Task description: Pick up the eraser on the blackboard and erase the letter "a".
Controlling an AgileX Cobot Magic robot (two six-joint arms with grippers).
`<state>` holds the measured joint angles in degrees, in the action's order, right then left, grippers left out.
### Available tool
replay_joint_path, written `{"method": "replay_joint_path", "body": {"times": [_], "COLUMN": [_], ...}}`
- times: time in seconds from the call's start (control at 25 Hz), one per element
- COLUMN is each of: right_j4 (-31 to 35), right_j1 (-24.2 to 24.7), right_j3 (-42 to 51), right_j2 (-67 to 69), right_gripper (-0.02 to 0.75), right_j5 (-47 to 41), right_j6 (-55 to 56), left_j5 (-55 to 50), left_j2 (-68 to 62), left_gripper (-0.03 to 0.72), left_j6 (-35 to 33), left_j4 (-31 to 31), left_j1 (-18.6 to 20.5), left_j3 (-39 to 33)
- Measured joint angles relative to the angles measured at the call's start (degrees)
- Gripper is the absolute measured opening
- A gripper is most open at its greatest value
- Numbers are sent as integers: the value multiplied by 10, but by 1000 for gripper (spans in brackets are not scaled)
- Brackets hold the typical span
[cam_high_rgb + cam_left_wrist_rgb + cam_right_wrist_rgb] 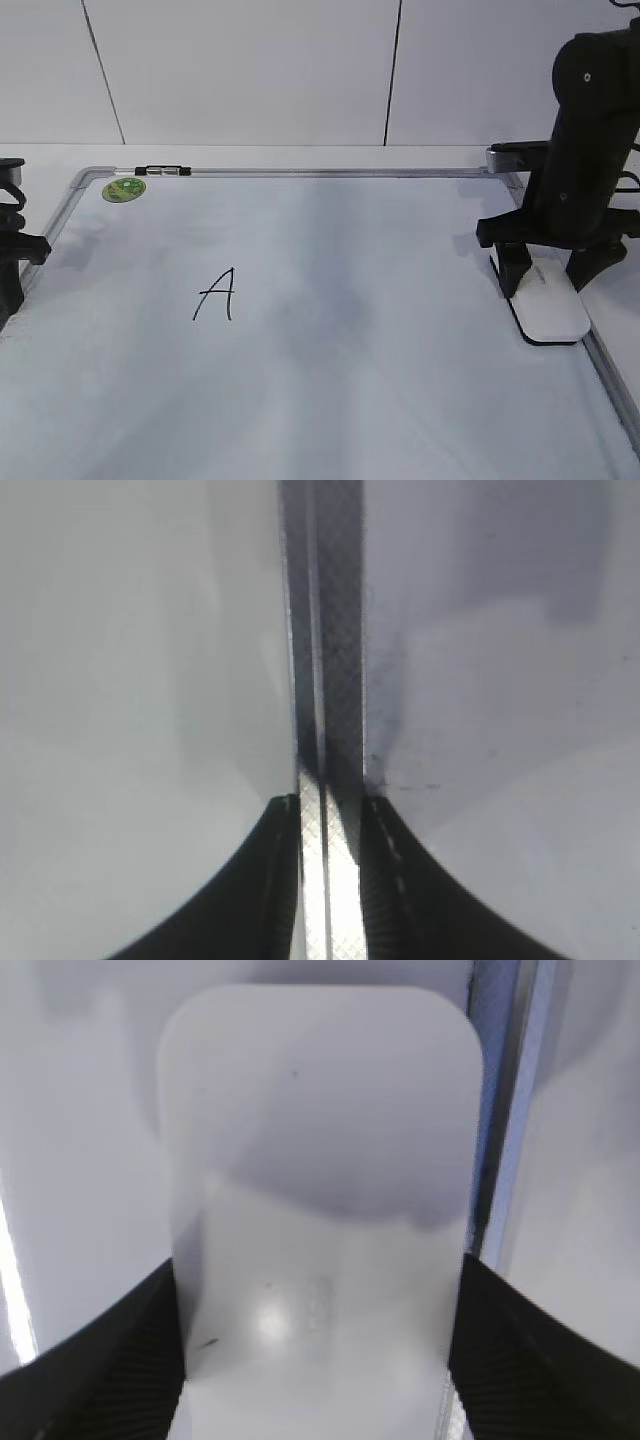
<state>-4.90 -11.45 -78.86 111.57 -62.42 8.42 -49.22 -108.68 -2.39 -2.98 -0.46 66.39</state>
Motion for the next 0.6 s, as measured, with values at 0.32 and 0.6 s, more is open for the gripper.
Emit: {"method": "replay_joint_path", "body": {"times": [0.32, 0.6], "right_j4": [-26, 15], "right_j1": [0, 0], "right_j3": [-72, -103], "right_j2": [0, 0], "right_gripper": [577, 577], "right_j5": [-66, -72], "right_j6": [1, -18], "left_j5": [0, -1], "left_j2": [0, 0], "left_gripper": [138, 139], "left_j6": [0, 0], "left_j4": [0, 2], "left_j1": [0, 0], "left_j3": [0, 0]}}
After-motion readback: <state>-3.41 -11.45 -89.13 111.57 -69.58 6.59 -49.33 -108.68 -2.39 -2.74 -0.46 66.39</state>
